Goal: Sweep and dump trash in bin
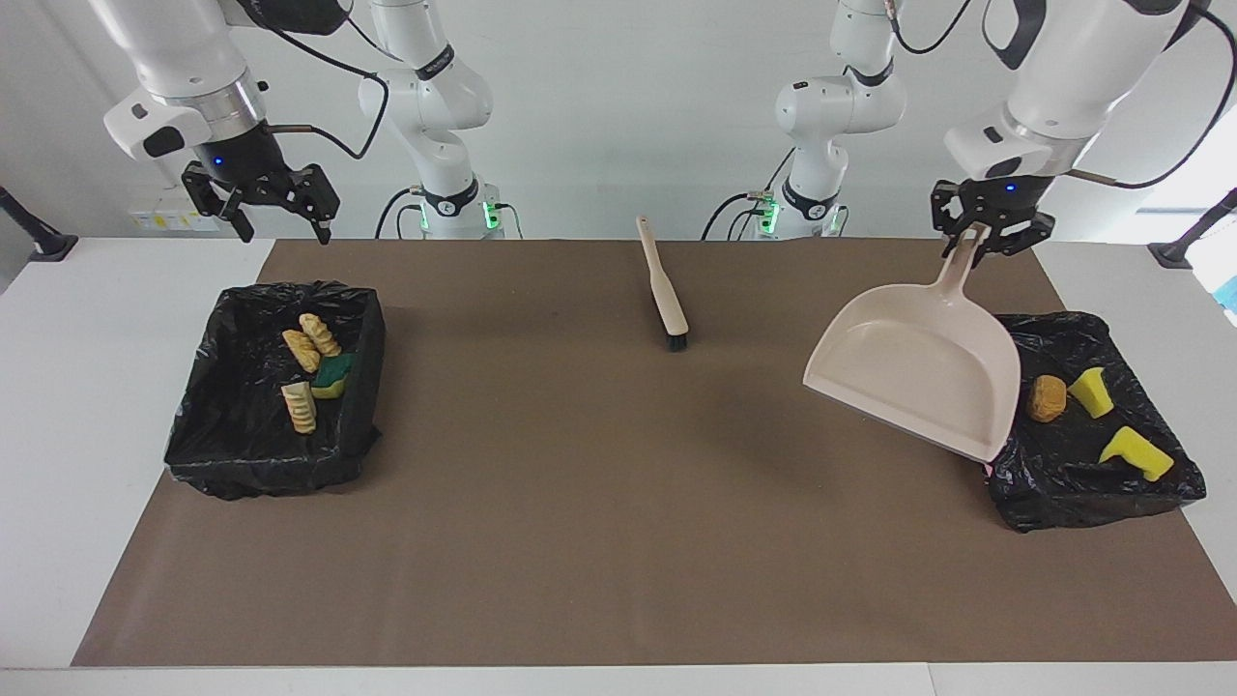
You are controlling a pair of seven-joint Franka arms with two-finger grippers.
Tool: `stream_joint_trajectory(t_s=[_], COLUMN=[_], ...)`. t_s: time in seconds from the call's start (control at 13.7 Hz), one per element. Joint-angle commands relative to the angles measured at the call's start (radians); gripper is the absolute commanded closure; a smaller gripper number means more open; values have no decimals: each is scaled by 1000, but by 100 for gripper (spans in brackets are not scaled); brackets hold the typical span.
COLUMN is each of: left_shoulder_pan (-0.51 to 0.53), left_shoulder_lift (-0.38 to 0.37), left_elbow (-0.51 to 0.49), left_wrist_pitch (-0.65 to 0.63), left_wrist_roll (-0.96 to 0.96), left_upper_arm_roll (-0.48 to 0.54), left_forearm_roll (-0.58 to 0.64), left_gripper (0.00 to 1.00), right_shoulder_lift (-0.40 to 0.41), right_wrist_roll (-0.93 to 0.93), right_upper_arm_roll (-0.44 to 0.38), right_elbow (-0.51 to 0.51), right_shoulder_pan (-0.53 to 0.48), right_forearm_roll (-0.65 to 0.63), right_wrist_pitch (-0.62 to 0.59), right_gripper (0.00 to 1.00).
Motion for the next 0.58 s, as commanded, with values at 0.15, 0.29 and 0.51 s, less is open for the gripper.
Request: stream_joint_trajectory(t_s=[0.15,0.29,0.51], left_shoulder_pan=[-177,-245,-337], left_shoulder_lift=[-24,13,109], left_elbow=[-189,-212,-212], left_wrist_pitch=[241,330,462], left_wrist_roll=[-304,-413,-625], left_upper_arm_roll=[21,21,21], left_forearm_roll=[-89,-107,-109], left_gripper=[100,100,100], right_shoulder_lift=[-20,-18,-20], right_wrist_roll=[15,15,15], right_upper_arm_roll=[8,10,10], right_elbow=[-20,-20,-20], right_shoulder_pan=[1,1,-1], right_forearm_roll=[18,17,18], right_wrist_pitch=[1,1,-7], right_gripper=[0,0,0])
